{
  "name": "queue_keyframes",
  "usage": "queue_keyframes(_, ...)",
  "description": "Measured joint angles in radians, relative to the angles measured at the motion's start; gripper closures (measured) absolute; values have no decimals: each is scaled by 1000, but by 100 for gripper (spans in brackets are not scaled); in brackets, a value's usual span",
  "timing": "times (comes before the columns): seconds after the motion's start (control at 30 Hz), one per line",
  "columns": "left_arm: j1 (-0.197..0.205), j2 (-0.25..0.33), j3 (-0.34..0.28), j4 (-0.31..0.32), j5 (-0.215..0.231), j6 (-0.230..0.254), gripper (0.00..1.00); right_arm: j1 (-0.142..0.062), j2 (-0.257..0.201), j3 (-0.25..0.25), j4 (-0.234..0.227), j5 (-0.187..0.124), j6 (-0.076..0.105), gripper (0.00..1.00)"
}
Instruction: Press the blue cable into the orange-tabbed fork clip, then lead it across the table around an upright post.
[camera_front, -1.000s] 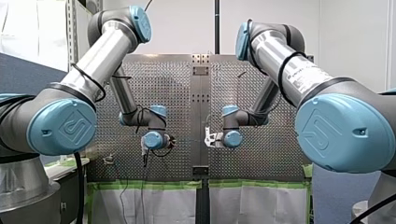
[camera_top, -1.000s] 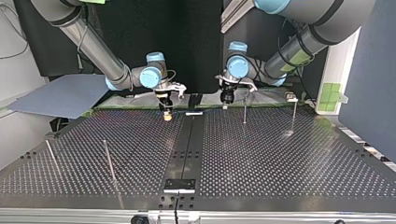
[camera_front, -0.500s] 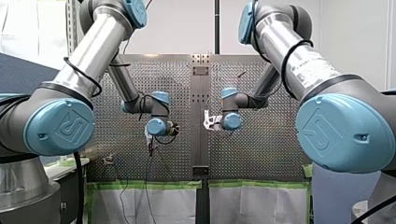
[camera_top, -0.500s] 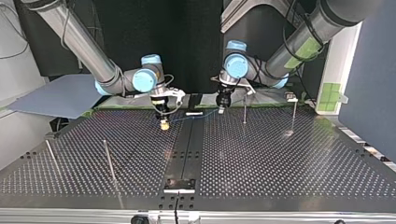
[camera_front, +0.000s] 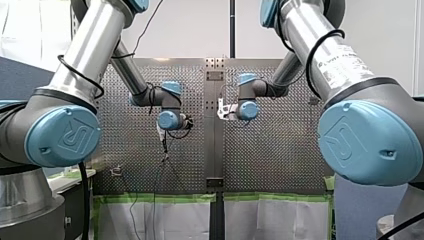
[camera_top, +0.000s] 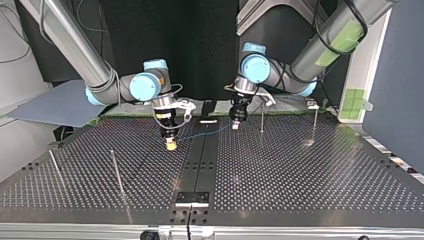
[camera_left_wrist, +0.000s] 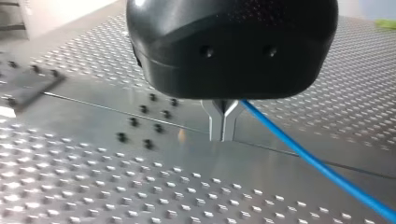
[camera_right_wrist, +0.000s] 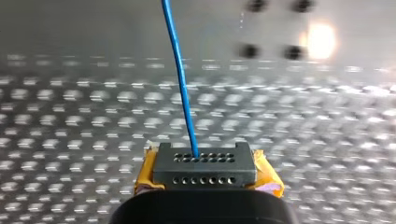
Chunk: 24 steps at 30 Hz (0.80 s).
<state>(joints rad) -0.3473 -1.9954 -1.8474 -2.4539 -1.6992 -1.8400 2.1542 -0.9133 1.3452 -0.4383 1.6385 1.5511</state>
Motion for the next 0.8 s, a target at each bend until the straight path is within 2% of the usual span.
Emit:
queue_keyframes(0.27,-13,57,51,-44,2,-40,100,2,-70,0,1,-3,7,100)
queue_keyframes(0.57,-22,62,126,-93,9,-75,100,2,-140,-4,1,-6,13,100)
queue_keyframes(0.8,-23,62,169,-112,14,-94,100,1,-159,-20,2,-14,16,100)
